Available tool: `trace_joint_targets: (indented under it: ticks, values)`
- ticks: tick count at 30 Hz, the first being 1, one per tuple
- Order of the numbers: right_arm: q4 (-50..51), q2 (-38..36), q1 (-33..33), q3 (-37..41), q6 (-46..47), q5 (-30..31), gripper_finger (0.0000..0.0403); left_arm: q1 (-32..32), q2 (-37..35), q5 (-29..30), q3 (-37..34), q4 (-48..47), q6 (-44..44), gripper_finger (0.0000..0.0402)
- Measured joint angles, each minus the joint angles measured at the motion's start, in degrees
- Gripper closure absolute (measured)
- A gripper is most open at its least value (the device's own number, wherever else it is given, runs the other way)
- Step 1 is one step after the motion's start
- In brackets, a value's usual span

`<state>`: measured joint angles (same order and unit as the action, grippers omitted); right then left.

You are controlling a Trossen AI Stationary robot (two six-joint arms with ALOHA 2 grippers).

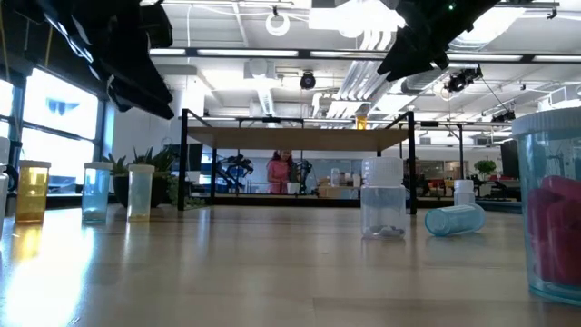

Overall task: Pick and place medicine bottles onto shelf by color
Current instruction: Put the top left yellow pill bottle on the shelf

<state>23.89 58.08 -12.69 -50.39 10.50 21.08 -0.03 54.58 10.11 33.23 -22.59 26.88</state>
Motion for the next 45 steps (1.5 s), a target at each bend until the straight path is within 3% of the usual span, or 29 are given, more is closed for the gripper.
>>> trace_joint_targets:
  ticks: [10, 45]
  values:
    - [0.27, 0.0, 0.0, 0.0, -0.02, 0.0, 0.0201, 0.0, 5.84, -1.69, -0.02, 0.16, 7.42, 0.019]
    - [0.25, 0.02, 0.0, 0.0, 0.04, -0.02, 0.0201, -0.02, 15.03, -5.14, -0.04, -0.28, 8.95, 0.019]
